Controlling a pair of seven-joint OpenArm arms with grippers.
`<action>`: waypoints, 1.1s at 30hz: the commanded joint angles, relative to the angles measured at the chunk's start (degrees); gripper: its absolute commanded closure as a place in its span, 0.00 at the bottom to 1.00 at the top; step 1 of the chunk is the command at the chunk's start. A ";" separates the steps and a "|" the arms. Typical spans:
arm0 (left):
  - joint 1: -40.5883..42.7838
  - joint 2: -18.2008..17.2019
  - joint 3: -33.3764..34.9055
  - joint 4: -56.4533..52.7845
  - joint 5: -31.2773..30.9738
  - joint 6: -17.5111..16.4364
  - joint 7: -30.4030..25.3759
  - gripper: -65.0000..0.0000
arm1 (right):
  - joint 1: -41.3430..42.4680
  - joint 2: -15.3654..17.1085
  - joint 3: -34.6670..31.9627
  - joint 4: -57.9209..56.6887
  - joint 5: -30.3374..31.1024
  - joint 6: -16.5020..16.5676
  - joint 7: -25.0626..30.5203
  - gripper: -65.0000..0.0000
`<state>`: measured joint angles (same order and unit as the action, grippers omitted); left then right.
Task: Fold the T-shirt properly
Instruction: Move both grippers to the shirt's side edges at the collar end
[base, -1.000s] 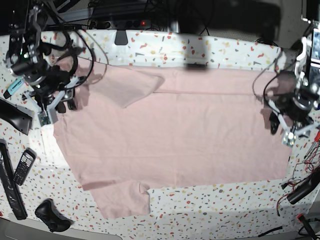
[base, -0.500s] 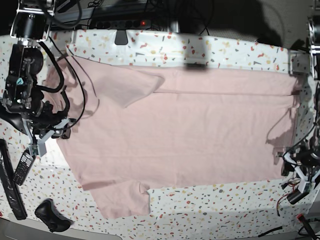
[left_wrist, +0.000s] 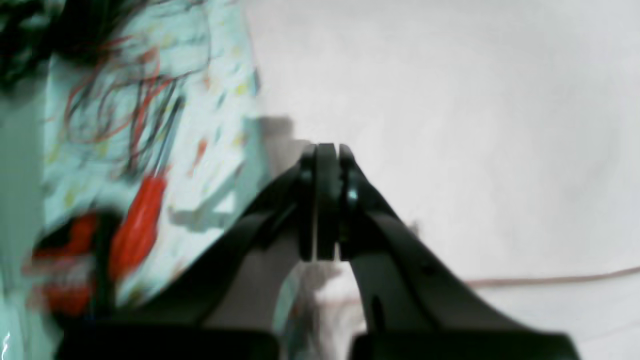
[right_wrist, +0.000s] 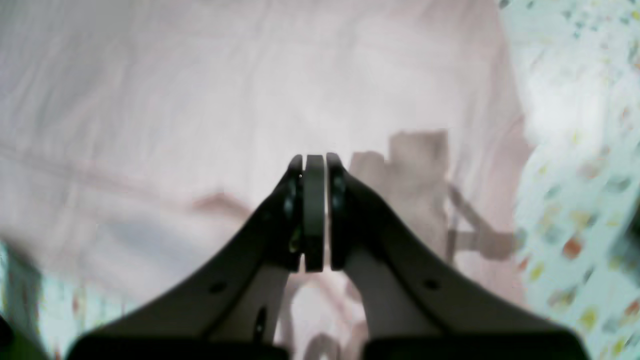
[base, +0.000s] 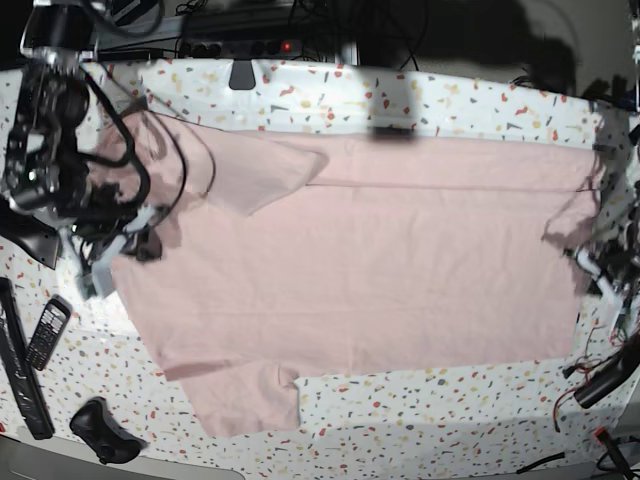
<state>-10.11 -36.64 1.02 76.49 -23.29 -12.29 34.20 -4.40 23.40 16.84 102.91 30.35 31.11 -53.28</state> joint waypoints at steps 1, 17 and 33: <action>1.31 -0.76 -1.05 2.58 0.81 0.33 -0.74 1.00 | -0.85 0.83 1.27 2.34 0.92 -0.11 0.94 1.00; 20.74 13.73 -19.82 8.98 -3.78 -9.66 -3.37 1.00 | -11.80 -8.83 13.92 4.74 -4.13 5.62 7.58 1.00; 25.88 15.82 -19.74 7.21 0.15 -10.49 -6.58 1.00 | -13.53 -8.74 13.90 -10.43 -6.71 7.54 10.38 1.00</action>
<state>15.59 -20.01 -18.35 83.29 -23.51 -22.74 27.00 -17.91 13.96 30.52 91.85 23.86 38.22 -42.61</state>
